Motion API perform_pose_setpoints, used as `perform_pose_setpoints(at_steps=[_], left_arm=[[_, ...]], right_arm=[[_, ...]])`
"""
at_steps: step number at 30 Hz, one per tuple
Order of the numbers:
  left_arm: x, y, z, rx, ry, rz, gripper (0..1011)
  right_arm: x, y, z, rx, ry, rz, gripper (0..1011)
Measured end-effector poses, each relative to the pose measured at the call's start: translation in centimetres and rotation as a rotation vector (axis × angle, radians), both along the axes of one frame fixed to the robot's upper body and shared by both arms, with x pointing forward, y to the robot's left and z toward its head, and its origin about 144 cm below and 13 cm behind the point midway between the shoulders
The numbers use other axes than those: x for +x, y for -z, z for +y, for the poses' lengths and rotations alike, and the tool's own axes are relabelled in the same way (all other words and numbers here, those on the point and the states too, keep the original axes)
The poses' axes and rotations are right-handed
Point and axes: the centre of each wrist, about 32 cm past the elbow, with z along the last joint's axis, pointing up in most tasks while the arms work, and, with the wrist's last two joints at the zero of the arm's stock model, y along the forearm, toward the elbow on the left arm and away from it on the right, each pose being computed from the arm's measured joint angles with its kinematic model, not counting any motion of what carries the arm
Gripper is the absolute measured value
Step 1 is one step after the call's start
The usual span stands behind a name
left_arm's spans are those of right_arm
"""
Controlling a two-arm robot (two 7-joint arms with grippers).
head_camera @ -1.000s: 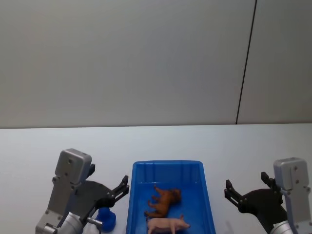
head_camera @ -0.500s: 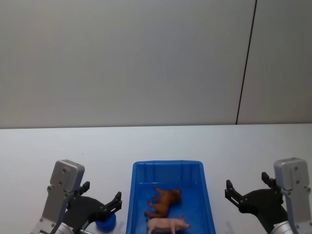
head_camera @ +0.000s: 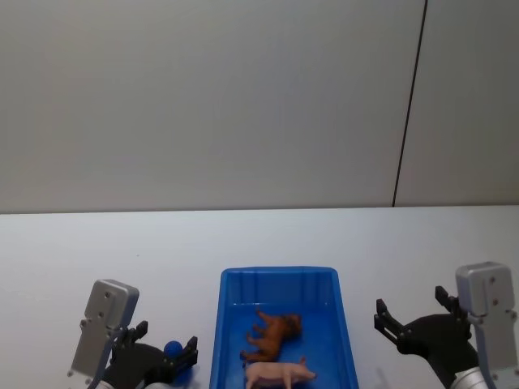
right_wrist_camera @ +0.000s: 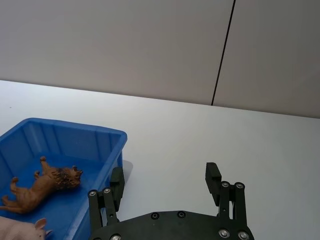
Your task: Pick up the two dolls from the table and place them into the box.
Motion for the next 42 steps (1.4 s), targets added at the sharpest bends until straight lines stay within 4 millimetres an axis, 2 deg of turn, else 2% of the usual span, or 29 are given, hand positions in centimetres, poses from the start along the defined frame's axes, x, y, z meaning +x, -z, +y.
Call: perform_pose_setpoints(at_steps=[7, 9, 12, 14, 15, 17, 18, 20, 21, 25, 34, 42], left_arm=[[0.4, 0.8, 0.2, -0.007, 0.005, 0.027, 881], [0.5, 1.1, 0.2, -0.009, 0.009, 0.036, 782], [0.7, 1.3, 0.2, -0.012, 0.014, 0.042, 730], [0.7, 1.5, 0.3, -0.013, 0.015, 0.046, 623], [0.7, 1.5, 0.3, -0.013, 0.015, 0.046, 623], [0.7, 1.6, 0.3, -0.014, 0.018, 0.045, 563], [0.8, 1.7, 0.3, -0.014, 0.021, 0.043, 499], [0.8, 1.7, 0.3, -0.015, 0.023, 0.041, 461], [0.8, 1.7, 0.3, -0.015, 0.025, 0.038, 393], [0.8, 1.7, 0.2, -0.014, 0.029, 0.025, 312], [0.8, 0.8, 0.0, -0.004, 0.045, -0.032, 252], [0.9, -1.3, -0.4, 0.019, 0.066, -0.128, 201]], right_arm=[[0.0, 0.0, 0.0, 0.000, 0.000, 0.000, 1001], [0.0, 0.0, 0.0, 0.000, 0.000, 0.000, 1001], [0.0, 0.0, 0.0, 0.000, 0.000, 0.000, 1001], [0.0, 0.0, 0.0, 0.000, 0.000, 0.000, 1001], [0.0, 0.0, 0.0, 0.000, 0.000, 0.000, 1001], [0.0, 0.0, 0.0, 0.000, 0.000, 0.000, 1001], [0.0, 0.0, 0.0, 0.000, 0.000, 0.000, 1001], [0.0, 0.0, 0.0, 0.000, 0.000, 0.000, 1001], [0.0, 0.0, 0.0, 0.000, 0.000, 0.000, 1001], [0.0, 0.0, 0.0, 0.000, 0.000, 0.000, 1001], [0.0, 0.0, 0.0, 0.000, 0.000, 0.000, 1001], [0.0, 0.0, 0.0, 0.000, 0.000, 0.000, 1001]])
